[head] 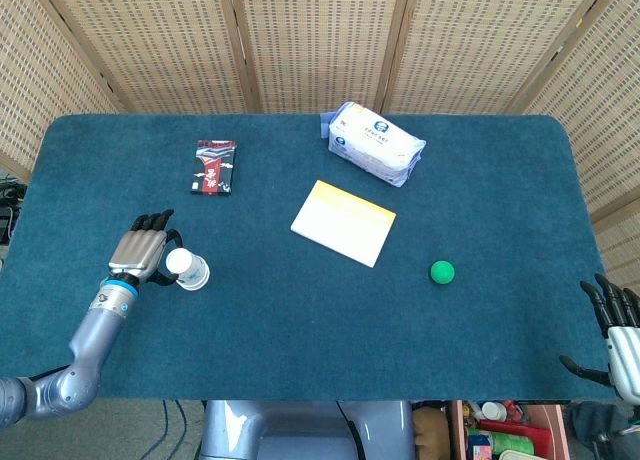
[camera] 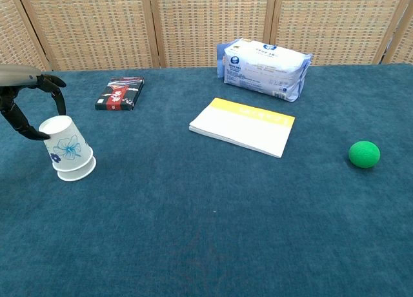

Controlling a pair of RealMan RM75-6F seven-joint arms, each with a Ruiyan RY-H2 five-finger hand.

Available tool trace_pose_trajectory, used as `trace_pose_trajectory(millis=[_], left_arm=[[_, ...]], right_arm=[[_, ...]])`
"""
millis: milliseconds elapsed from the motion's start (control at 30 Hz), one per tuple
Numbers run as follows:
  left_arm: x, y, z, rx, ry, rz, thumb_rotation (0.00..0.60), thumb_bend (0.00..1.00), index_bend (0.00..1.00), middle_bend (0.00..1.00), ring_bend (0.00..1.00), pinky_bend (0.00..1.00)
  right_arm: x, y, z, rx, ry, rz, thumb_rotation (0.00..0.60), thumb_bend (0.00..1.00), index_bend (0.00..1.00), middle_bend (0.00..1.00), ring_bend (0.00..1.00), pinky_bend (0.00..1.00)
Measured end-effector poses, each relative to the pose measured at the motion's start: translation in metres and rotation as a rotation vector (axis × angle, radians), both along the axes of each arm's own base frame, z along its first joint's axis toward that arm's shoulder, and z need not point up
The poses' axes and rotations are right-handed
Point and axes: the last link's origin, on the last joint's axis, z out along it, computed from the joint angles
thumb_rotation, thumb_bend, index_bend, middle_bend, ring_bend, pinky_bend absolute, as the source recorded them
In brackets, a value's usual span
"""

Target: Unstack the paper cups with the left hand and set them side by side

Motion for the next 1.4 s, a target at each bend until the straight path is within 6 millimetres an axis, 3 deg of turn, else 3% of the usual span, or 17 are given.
trace_pose_trajectory(millis=[400, 567, 767, 1333, 1400], left_arm=[[0.028, -0.009, 0.049, 0.048, -0.085, -0.047, 0.600, 0.28, 0.41, 0.00, 0.00, 0.00], [0.042, -0.013, 0.056, 0.037, -0.156, -0.085, 0.600, 0.28, 0.41, 0.00, 0.00, 0.00], [0.050, -0.011, 0.046, 0.009, -0.175, -0.092, 0.600, 0.28, 0.41, 0.00, 0.00, 0.00], [0.034, 0.001, -0.032, -0.061, -0.092, -0.027, 0.600, 0.28, 0.41, 0.00, 0.00, 0.00], [0.034, 0.001, -0.036, -0.062, -0.087, -0.024, 0.600, 0.28, 0.33, 0.00, 0.00, 0.00]], right_arm=[[0.002, 0.001, 0.000, 0.003, -0.004, 0.006, 0.600, 0.00, 0.00, 0.00, 0.00, 0.00], [0.001, 0.001, -0.001, 0.008, -0.005, 0.003, 0.600, 0.00, 0.00, 0.00, 0.00, 0.00], [-0.002, -0.001, 0.000, 0.010, -0.011, -0.008, 0.600, 0.00, 0.00, 0.00, 0.00, 0.00], [-0.007, -0.006, -0.001, 0.025, -0.016, -0.029, 0.600, 0.00, 0.00, 0.00, 0.00, 0.00], [-0.007, -0.006, -0.002, 0.027, -0.015, -0.030, 0.600, 0.00, 0.00, 0.00, 0.00, 0.00]])
